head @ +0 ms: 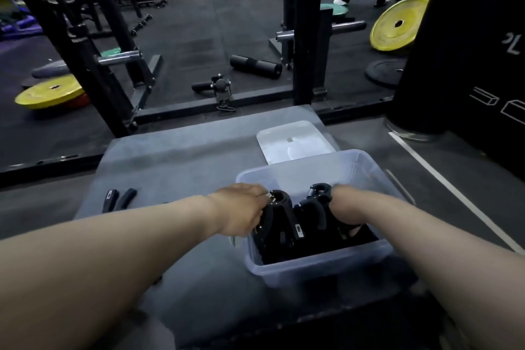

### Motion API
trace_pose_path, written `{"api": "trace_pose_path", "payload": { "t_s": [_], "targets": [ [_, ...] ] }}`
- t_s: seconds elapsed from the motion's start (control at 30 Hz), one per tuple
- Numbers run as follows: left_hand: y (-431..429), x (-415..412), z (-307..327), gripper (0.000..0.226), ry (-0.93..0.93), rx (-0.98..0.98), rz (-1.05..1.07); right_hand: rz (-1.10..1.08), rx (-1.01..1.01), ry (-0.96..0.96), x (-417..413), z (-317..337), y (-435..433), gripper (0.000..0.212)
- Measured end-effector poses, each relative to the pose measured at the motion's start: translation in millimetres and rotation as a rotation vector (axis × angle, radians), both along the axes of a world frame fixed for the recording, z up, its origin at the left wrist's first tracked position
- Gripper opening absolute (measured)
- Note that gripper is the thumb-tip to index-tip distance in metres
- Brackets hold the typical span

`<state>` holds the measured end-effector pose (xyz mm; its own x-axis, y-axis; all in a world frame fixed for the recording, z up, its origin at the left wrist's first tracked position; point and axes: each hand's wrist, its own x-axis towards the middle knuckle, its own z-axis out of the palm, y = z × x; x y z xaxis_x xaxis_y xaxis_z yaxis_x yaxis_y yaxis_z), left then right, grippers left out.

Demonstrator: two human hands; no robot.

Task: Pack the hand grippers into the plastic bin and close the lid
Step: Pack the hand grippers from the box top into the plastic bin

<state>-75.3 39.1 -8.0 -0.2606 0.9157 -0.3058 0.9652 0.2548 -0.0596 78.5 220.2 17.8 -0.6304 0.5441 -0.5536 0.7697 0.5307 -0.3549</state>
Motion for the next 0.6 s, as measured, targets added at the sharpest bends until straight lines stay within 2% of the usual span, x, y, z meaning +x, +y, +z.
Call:
{"api": "trace_pose_path", "payload": {
  "t_s": [0.13, 0.2, 0.3, 0.43, 0.5, 0.6],
  "targets": [
    [2.5, -0.5, -2.8, 0.045, -0.021, -0.055, 0.005, 0.037, 0.002, -0.021, -1.1, -4.0, -12.3, 0.018],
    [3.5, -1.3, -3.2, 0.044, -0.017, -0.082, 0.003, 0.154, 0.089, -0.100, -2.3, -2.8, -12.6, 0.015],
    [5.8, -2.5, -4.7, 0.040, -0.002, -0.100, -0.013, 0.252, 0.227, -0.225, -3.8, -2.6, -13.0, 0.039],
    [8.1, -1.4, -4.4, 0.037, -0.002, -0.141, -0.007, 0.250, 0.237, -0.217, -5.2, -3.4, -14.3, 0.034],
    [9.4, 0.2, -2.9, 0.037, 0.005, -0.153, -0.010, 0.232, 0.305, -0.225, -6.6, -5.3, -13.9, 0.040],
    [9.6, -0.7, -5.2, 0.037, -0.003, -0.167, -0.005, 0.237, 0.412, -0.097, -12.1, -13.6, -19.3, 0.041]
  ]
}}
